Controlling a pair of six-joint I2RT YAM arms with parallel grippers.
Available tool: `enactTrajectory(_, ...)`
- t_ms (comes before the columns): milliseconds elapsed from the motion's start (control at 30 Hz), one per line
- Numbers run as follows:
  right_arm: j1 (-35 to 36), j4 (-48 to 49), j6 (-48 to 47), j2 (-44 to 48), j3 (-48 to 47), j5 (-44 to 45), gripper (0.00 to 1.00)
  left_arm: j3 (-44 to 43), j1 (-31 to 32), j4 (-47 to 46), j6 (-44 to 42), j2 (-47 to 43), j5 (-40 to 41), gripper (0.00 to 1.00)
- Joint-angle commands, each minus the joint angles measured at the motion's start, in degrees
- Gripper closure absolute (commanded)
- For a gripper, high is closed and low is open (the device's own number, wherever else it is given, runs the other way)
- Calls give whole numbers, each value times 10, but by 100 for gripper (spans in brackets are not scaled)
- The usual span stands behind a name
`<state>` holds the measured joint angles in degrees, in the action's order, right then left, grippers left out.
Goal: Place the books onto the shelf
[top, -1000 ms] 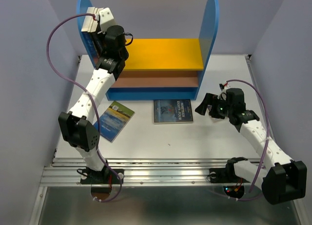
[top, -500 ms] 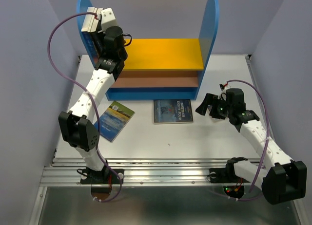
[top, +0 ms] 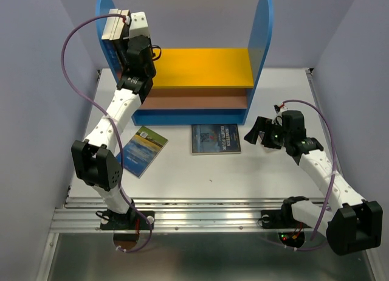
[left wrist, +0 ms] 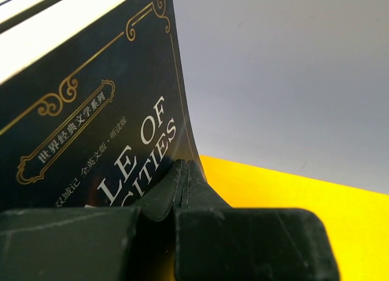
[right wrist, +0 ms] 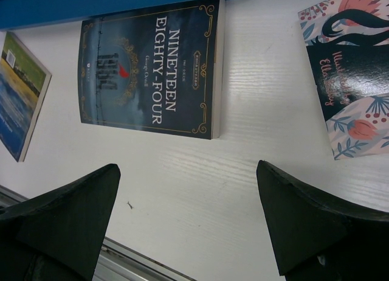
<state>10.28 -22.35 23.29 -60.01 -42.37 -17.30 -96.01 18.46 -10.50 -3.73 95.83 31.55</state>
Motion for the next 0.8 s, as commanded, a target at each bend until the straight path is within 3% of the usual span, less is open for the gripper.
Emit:
enactTrajectory(0,5,4,-10,14,-11,11,0,-17,-22,-25,-70,-22,12,100)
enactTrajectory(300,5,4,-10,13,-12,8,0,6,-39,-23,-43,-49,-22,99)
enactTrajectory(333,5,3,-11,14,-11,8,0,7,-39,-21,-31,-50,-33,89)
enactTrajectory(367,5,3,-11,13,-12,8,0,8,-40,-17,-22,-55,-39,85)
enactTrajectory(500,5,3,-11,14,-11,9,0,18,-39,-21,17,-66,-64,78)
enactTrajectory(533,5,3,-10,14,-11,8,0,17,-39,-19,23,-67,-69,72)
enactTrajectory(633,5,3,-11,15,-12,10,0,14,-38,-15,34,-72,-88,71)
enactTrajectory(700,5,2,-11,16,-14,8,0,11,-37,-9,51,-79,-102,63)
enactTrajectory(733,5,2,-11,16,-13,7,0,10,-36,-8,54,-81,-111,53)
enactTrajectory(767,5,2,-11,17,-14,8,0,10,-34,-6,57,-88,-117,52)
